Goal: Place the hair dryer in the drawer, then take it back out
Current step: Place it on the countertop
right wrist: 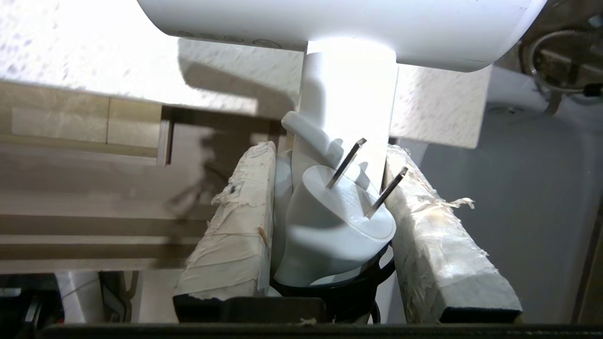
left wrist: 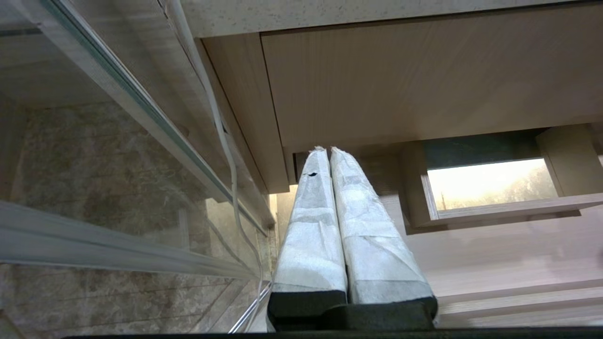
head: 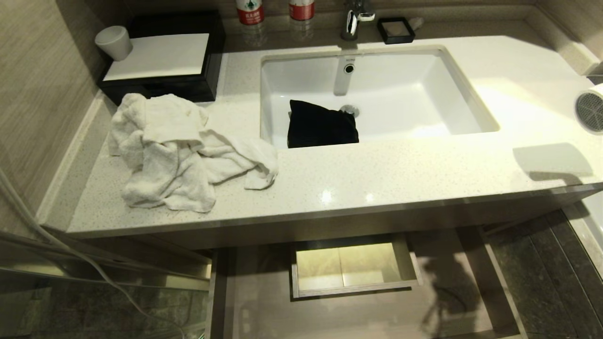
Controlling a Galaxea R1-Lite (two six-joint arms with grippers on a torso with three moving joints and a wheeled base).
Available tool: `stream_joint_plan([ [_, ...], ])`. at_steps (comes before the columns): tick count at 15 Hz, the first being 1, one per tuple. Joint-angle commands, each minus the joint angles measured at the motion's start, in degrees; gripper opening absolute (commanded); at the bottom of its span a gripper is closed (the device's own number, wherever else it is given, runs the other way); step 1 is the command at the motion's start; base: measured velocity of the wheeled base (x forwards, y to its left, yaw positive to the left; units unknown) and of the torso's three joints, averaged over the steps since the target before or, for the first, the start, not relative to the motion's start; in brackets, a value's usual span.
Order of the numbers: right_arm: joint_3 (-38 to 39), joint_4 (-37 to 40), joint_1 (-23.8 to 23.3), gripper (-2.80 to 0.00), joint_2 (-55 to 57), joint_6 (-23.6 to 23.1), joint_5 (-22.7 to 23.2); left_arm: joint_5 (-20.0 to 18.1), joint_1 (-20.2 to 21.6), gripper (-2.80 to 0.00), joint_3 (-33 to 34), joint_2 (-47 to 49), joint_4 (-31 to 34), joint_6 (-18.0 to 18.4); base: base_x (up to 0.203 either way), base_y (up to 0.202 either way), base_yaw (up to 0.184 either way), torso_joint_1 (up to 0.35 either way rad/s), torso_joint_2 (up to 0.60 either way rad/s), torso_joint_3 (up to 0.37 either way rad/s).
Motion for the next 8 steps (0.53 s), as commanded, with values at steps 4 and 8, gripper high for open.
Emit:
stream_joint_plan([
  [4, -14.82, -0.48, 0.96, -2.8, 19.3, -0.45, 0.26, 0.0, 0.0, -2.8, 0.06, 0.0, 0.01, 0.0, 0.0, 0.0, 0.0, 0.008, 0.0, 0.006],
  [8, -23.17, -0.96, 3.01, -2.8, 29.96, -0.29, 5.31, 0.0, 0.0, -2.8, 0.02, 0.0, 0.01, 0.0, 0.0, 0.0, 0.0, 0.0, 0.0, 0.0],
])
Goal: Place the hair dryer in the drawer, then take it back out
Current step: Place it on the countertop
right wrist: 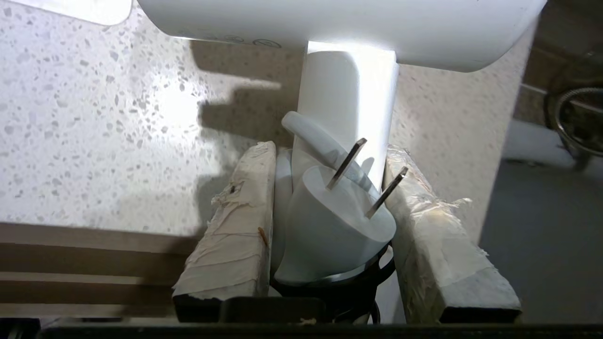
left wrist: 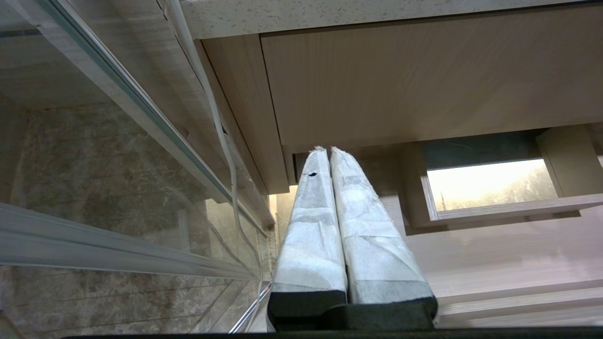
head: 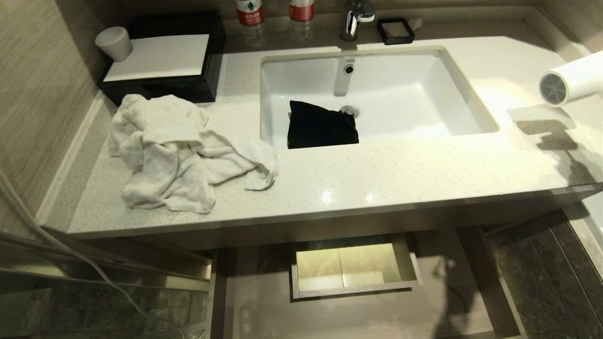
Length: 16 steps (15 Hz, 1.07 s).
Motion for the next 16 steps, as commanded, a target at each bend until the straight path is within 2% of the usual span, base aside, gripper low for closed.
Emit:
stream_joint_plan([
  [1, -2.87, -0.16, 0.57, -2.8, 8.0, -0.39, 3.89, 0.02, 0.0, -2.8, 0.09, 0.0, -0.01, 0.01, 0.0, 0.0, 0.0, 0.0, 0.0, 0.0],
  [5, -2.85, -0.95, 0.14, -2.8, 10.54, -0.07, 7.9, 0.02, 0.0, -2.8, 0.01, 0.0, -0.01, 0.01, 0.0, 0.0, 0.0, 0.0, 0.0, 0.0],
  [6, -2.79, -0.97, -0.28, 0.0, 11.34, -0.21, 8.69, 0.02, 0.0, -2.8, 0.09, 0.0, -0.01, 0.01, 0.0, 0.0, 0.0, 0.0, 0.0, 0.0],
  [12, -1.84, -0.75, -2.84, 0.0, 9.88, -3.86, 7.77, 0.02, 0.0, -2.8, 0.09, 0.0, -0.01, 0.01, 0.0, 0.0, 0.0, 0.0, 0.0, 0.0],
  [14, -1.44, -0.84, -3.34, 0.0, 5.79, -8.68, 7.12, 0.02, 0.0, -2.8, 0.08, 0.0, -0.01, 0.01, 0.0, 0.0, 0.0, 0.0, 0.0, 0.0],
  [16, 1.02, -0.99, -3.72, 0.0, 0.52, -11.23, 6.7, 0.02, 0.0, -2.8, 0.09, 0.0, -0.01, 0.01, 0.0, 0.0, 0.0, 0.0, 0.0, 0.0],
])
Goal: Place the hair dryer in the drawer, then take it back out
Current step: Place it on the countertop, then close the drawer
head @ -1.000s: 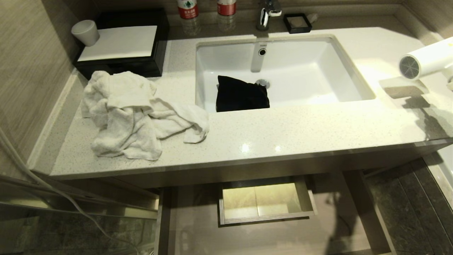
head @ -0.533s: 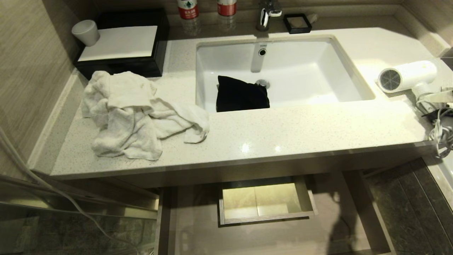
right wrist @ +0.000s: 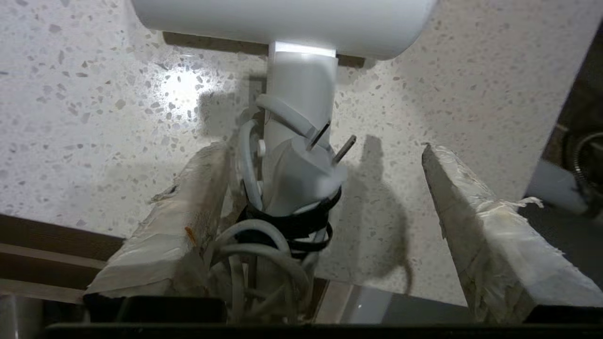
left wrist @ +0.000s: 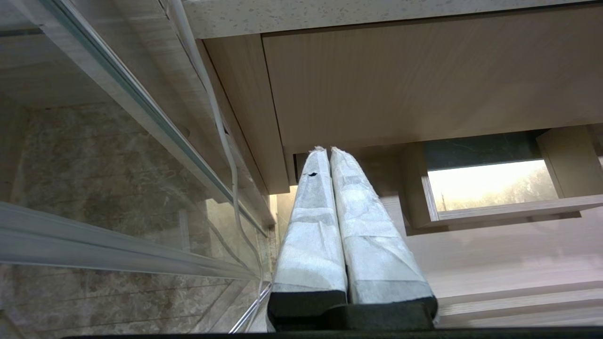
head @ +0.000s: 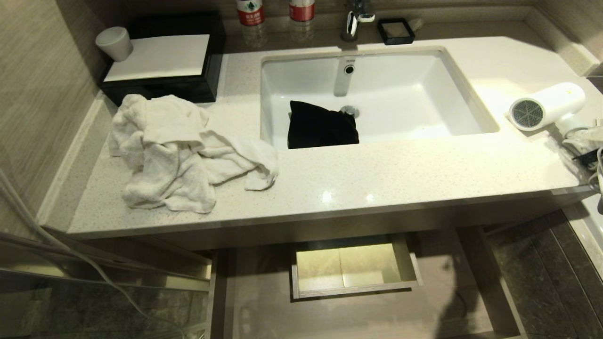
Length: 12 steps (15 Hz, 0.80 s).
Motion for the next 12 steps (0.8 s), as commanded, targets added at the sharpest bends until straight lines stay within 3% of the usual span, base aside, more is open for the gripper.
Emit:
stream_joint_plan([
  [1, 4.14, 0.04, -0.32, 0.0, -8.48, -1.45, 0.15, 0.0, 0.02, -2.8, 0.01, -0.01, -0.01, 0.0, 0.0, 0.0, 0.0, 0.0, 0.0, 0.0],
  [8, 16.21, 0.33, -0.36, 0.0, -22.92, -1.7, -0.06, 0.0, 0.02, -2.8, 0.07, 0.0, -0.01, 0.0, 0.0, 0.0, 0.0, 0.0, 0.0, 0.0],
  [12, 19.11, 1.58, -0.86, 0.0, -27.39, -1.29, -0.16, 0.0, 0.02, -2.8, 0.06, 0.0, -0.01, 0.0, 0.0, 0.0, 0.0, 0.0, 0.0, 0.0],
])
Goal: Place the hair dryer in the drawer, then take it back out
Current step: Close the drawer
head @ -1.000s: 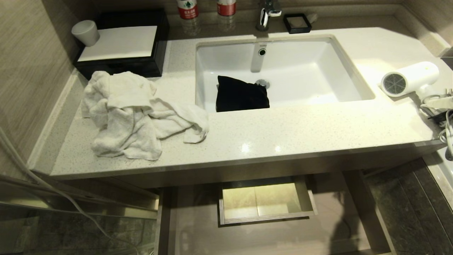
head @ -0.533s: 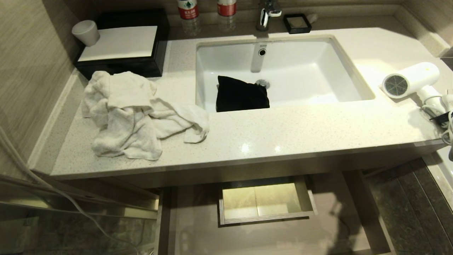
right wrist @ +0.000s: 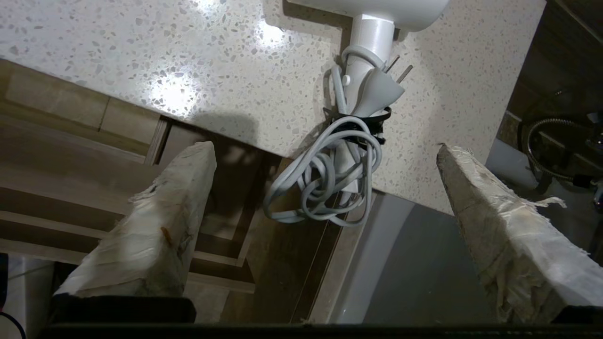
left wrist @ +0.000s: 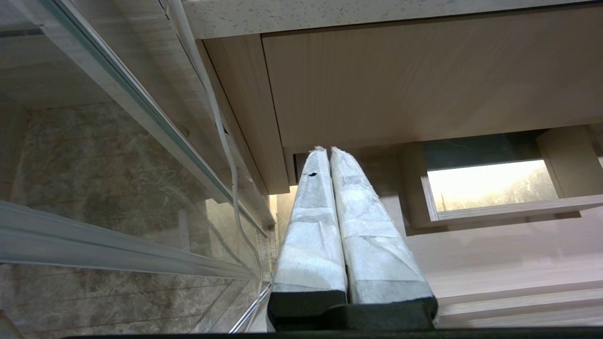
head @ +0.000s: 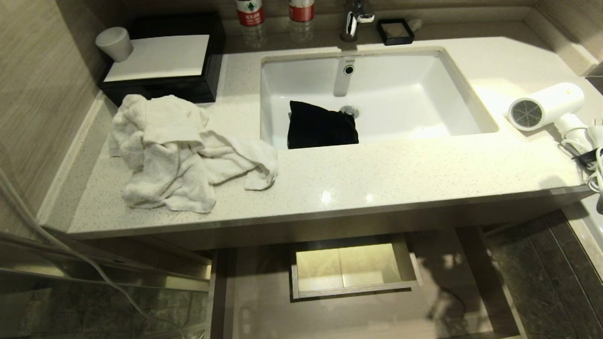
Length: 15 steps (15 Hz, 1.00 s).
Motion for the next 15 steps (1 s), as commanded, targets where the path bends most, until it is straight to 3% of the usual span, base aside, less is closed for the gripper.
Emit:
stream_joint_plan([
  [1, 0.95, -0.02, -0.92, 0.0, -3.35, 0.74, 0.25, 0.0, 0.0, -2.8, 0.01, 0.0, -0.01, 0.01, 0.0, 0.0, 0.0, 0.0, 0.0, 0.0],
  [13, 4.92, 0.43, -2.46, 0.0, -7.94, 0.71, 0.12, 0.0, 0.0, -2.8, 0.09, 0.0, -0.01, 0.01, 0.0, 0.0, 0.0, 0.0, 0.0, 0.0],
  [15, 4.68, -0.24, -2.46, 0.0, -7.79, 3.7, -0.03, 0.0, 0.0, -2.8, 0.02, 0.0, -0.01, 0.01, 0.0, 0.0, 0.0, 0.0, 0.0, 0.0],
])
